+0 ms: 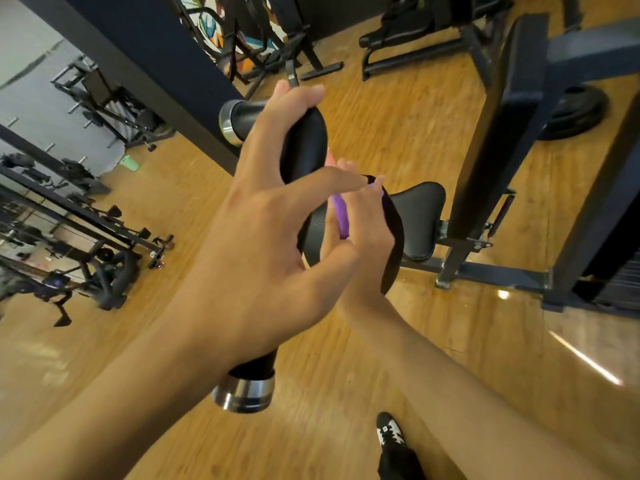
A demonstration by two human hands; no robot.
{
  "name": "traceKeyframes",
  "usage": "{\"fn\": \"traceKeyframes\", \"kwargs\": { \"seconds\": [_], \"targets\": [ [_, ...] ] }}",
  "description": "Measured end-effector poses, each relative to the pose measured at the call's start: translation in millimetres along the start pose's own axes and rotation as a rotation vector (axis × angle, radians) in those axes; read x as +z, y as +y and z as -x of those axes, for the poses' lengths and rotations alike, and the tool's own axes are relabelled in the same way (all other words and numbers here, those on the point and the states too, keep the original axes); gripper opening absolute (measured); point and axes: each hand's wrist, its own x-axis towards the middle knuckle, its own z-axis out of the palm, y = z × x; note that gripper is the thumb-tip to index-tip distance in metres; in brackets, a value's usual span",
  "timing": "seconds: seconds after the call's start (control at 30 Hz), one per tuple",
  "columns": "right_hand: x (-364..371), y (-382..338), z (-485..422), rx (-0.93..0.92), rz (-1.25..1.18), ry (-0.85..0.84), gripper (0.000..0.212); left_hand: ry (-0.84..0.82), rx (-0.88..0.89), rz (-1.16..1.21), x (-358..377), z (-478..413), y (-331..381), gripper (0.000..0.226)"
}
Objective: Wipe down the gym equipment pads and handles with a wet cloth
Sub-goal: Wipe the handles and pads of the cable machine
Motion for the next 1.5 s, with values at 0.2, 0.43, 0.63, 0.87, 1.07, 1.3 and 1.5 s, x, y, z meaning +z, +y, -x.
{"fn": "traceKeyframes", "kwargs": {
  "seconds": [0.2,0.43,0.63,0.87,1.07,1.3,1.5],
  "targets": [
    [-28,71,95,0.462,0.001,0.009,0.051,-0.033,0.008,0.008,-3,2,-1,0.045],
    [-22,32,43,0.314,-0.149,-0.026,0.046,-0.024,0.012,-0.001,-4,3,-2,0.042],
    [-20,103,-14,0.521,-0.023,0.017,0.043,-0.027,0.013,-0.028,-2,-2,-3,0.042],
    [-38,101,56,0.605,-0.088,-0.083,0.057,-0.027,-0.004,-0.026,-2,0,1,0.04],
    [-26,124,-5,0.882,-0.094,0.0,0.041,-0.04,0.004,-0.05,-1,-1,0,0.041],
    [-35,29,46,0.454,-0.149,0.005,0.043,0.031,-0.03,-0.095,5,-6,4,0.076],
    [-49,5,-11,0.267,-0.108,-0.06,0.042,0.061,-0.022,-0.143,4,-4,3,0.091]
  ]
}}
